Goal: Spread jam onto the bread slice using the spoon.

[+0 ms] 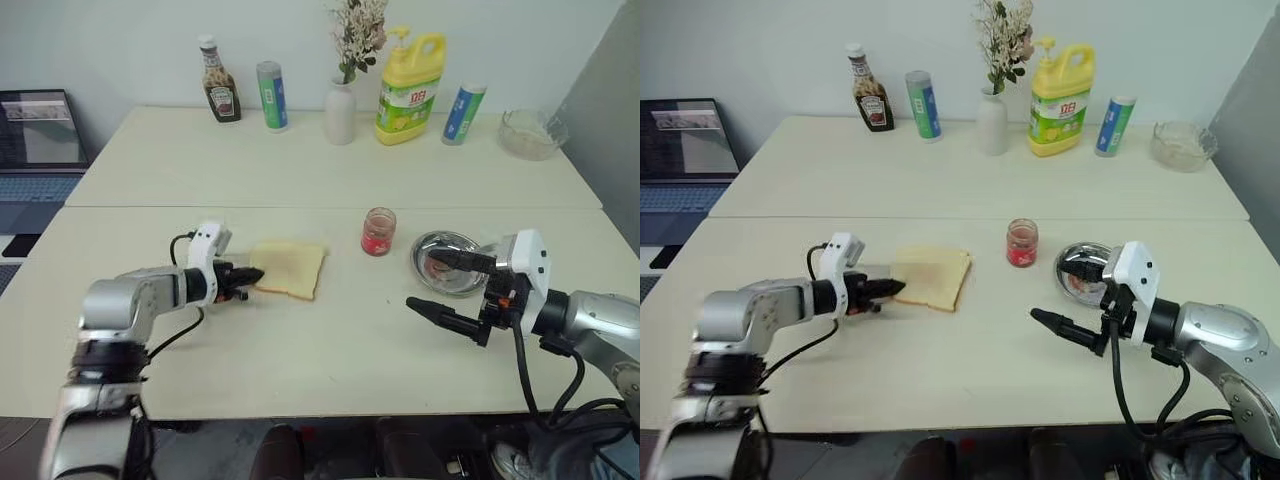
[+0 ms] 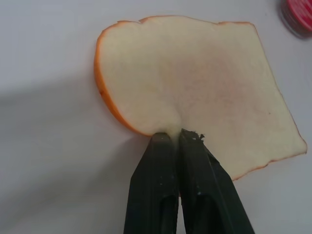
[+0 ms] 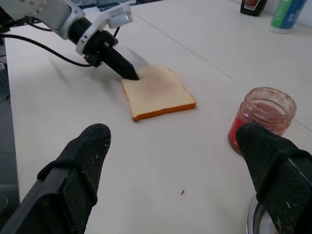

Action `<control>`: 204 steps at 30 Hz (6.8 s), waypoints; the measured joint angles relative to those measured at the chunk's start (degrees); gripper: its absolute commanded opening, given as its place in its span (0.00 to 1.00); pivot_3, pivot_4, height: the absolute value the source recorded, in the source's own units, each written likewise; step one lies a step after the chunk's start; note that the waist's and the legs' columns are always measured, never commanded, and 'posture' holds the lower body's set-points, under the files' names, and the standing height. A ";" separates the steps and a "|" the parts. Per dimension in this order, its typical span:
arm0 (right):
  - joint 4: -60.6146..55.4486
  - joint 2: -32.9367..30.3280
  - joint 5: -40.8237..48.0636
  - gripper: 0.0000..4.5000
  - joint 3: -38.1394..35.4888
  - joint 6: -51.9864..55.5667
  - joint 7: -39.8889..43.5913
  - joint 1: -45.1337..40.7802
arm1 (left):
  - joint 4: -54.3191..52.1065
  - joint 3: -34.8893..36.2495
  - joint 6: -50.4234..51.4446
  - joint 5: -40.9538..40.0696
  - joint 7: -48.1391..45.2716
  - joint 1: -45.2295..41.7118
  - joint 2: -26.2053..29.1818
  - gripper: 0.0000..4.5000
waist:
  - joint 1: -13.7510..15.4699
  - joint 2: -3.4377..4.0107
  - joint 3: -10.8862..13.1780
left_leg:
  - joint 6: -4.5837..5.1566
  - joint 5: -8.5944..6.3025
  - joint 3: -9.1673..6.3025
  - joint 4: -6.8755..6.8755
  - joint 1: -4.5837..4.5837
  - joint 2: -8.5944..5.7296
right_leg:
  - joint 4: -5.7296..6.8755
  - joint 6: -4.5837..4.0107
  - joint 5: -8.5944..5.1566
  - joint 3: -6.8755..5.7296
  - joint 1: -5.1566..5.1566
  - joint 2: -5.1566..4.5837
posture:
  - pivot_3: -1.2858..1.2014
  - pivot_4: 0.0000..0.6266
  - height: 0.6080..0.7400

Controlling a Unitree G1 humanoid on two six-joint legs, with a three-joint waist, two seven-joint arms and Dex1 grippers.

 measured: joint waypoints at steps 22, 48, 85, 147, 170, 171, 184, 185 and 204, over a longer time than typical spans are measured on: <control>-0.65 -7.00 -0.65 1.00 0.38 -0.90 10.08 8.38 | -23.82 -2.03 7.70 -6.88 8.00 10.66 -5.22 0.12 | 0.16 -0.05 0.02 | 0.01 -0.01 -0.02 0.05 0.04 -0.02 | -0.04 0.13 -0.08 0.03 0.06 0.01 | 0.52 0.24 1.00; 1.84 0.56 -1.59 1.00 -6.14 -3.62 4.79 12.74 | -28.08 7.11 -27.03 -0.92 1.99 17.59 1.70 1.00 | 0.68 -0.18 0.03 | 0.01 0.00 0.07 0.11 0.03 -0.02 | -0.09 0.22 -0.15 0.07 0.09 -0.01 | 0.52 0.24 1.00; 56.33 24.13 2.11 1.00 -19.64 -3.74 -20.86 -15.77 | -25.71 -16.38 -39.64 7.50 -16.57 -2.08 1.42 1.00 | -0.14 0.12 0.04 | 0.03 0.00 0.20 -0.02 -0.02 0.03 | 0.00 -0.03 0.00 0.20 -0.10 0.09 | 0.52 0.24 1.00; 36.62 26.01 -9.00 0.00 5.60 -3.65 -25.14 -38.21 | -18.27 -8.51 -29.12 9.51 -1.97 3.79 -1.46 1.00 | 0.05 0.40 0.11 | 0.03 -0.01 0.14 -0.04 -0.21 0.03 | -0.08 -0.03 0.00 0.10 -0.25 0.03 | 0.52 0.24 1.00; 46.52 25.30 -31.65 0.00 17.30 -29.50 -8.86 -36.14 | -23.81 -8.06 -22.03 3.80 -0.69 0.47 0.14 1.00 | -0.06 0.40 0.11 | 0.03 0.00 0.11 -0.04 -0.19 0.04 | -0.03 -0.04 0.00 0.07 -0.26 0.05 | 0.52 0.24 1.00; 46.78 25.25 -32.03 0.00 17.31 -30.37 -8.63 -36.13 | -23.81 -8.04 -22.02 3.68 -0.71 0.59 0.49 1.00 | -0.07 0.40 0.11 | 0.02 0.00 0.11 -0.04 -0.19 0.05 | -0.03 -0.04 0.00 0.07 -0.26 0.04 | 0.52 0.24 1.00; 55.22 24.99 -38.33 0.00 20.25 -38.81 -4.92 -36.14 | -23.73 -7.20 -23.69 3.69 -2.19 1.79 2.00 1.00 | -0.03 0.40 0.11 | 0.02 0.00 0.11 -0.03 -0.17 0.04 | -0.03 -0.04 0.00 0.07 -0.25 0.04 | 0.52 0.24 1.00; 55.82 25.02 -38.57 0.00 20.56 -39.26 -4.85 -36.14 | -23.68 -7.19 -23.78 3.73 -2.21 1.79 2.00 1.00 | -0.04 0.40 0.11 | 0.02 0.00 0.11 -0.03 -0.17 0.04 | -0.02 -0.04 0.00 0.07 -0.25 0.04 | 0.52 0.24 1.00; 56.24 31.10 -33.64 0.00 14.90 -21.52 -6.15 -38.42 | -23.35 -7.34 -25.85 5.68 -3.17 3.53 2.00 1.00 | -0.08 0.40 0.11 | 0.02 0.00 0.11 -0.04 -0.13 0.06 | 0.04 -0.05 0.00 0.08 -0.24 0.05 | 0.52 0.24 1.00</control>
